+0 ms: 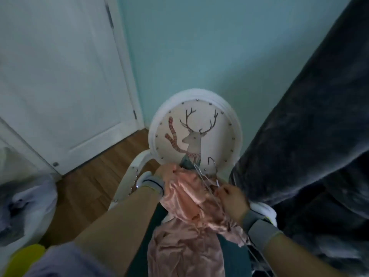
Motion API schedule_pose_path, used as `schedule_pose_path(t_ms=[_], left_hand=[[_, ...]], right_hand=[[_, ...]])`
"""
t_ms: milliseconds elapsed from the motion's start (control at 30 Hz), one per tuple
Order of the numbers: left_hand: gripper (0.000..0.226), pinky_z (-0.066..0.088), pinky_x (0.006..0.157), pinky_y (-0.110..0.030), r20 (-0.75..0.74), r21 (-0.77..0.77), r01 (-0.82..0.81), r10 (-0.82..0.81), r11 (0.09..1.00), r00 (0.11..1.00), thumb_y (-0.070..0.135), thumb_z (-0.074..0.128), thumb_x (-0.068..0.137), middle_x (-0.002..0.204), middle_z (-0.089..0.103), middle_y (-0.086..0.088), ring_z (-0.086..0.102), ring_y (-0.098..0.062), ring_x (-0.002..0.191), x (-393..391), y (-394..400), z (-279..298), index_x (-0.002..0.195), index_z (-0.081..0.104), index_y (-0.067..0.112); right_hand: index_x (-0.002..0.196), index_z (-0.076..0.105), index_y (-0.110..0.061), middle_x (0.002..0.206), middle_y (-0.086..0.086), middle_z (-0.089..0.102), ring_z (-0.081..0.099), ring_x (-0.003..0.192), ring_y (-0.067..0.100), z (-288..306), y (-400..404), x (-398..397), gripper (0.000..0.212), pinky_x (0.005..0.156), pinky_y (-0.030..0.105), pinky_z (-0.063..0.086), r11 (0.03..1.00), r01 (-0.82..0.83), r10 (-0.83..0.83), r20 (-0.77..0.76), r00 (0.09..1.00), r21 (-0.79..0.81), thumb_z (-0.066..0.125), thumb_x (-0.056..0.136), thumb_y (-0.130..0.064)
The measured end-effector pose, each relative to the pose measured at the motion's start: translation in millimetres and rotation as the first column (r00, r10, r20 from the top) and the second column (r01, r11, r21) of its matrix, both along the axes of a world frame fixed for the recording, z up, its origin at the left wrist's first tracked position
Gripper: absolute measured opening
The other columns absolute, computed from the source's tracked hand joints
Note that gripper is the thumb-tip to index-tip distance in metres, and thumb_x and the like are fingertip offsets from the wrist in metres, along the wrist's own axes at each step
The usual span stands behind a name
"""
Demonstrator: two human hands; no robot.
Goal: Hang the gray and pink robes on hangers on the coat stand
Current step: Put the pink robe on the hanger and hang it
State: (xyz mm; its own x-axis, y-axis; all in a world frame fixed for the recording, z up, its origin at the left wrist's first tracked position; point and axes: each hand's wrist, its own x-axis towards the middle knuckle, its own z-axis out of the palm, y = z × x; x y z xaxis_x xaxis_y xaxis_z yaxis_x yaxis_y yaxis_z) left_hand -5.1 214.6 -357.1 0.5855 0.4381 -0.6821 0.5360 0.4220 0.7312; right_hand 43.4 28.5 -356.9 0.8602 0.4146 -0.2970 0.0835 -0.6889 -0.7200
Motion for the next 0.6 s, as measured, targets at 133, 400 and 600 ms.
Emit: schedule_pose_path(t_ms=[133,400,600], left_hand=[[0.02,0.041,0.052,-0.025,0.109,0.135,-0.034,0.019,0.99,0.994,0.019,0.045,0.083,0.057,0.05,-0.006,0.043,-0.022,0.053,-25,2,94,0.064,0.046,0.014],[0.017,0.039,0.053,-0.021,0.559,0.074,0.04,-0.075,0.996,0.826,0.0,0.028,0.068,0.033,0.044,0.0,0.046,-0.014,0.032,-39,-34,263,0.056,0.033,0.011],[0.032,0.049,0.057,-0.026,0.662,0.042,-0.067,0.023,0.997,0.749,-0.002,0.022,0.087,0.047,0.048,-0.007,0.05,-0.017,0.047,-41,-17,297,0.06,0.038,0.006]], right_hand=[[0.065,0.059,-0.01,0.067,0.011,0.059,0.054,0.078,0.02,60,8,-2,0.021,0.067,0.03,0.045,0.987,-0.098,0.095,0.028,0.995,0.128,0.056,0.085,-0.01],[0.071,0.057,-0.026,0.072,-0.015,0.058,0.056,0.067,0.001,158,16,-27,0.024,0.073,0.029,0.045,0.878,-0.367,0.327,0.175,0.929,0.307,0.077,0.07,-0.039],[0.068,0.062,-0.009,0.096,0.027,0.066,0.063,0.099,0.036,188,14,-21,0.029,0.067,0.029,0.038,0.979,-0.203,0.185,0.399,0.898,0.003,0.049,0.092,-0.021]])
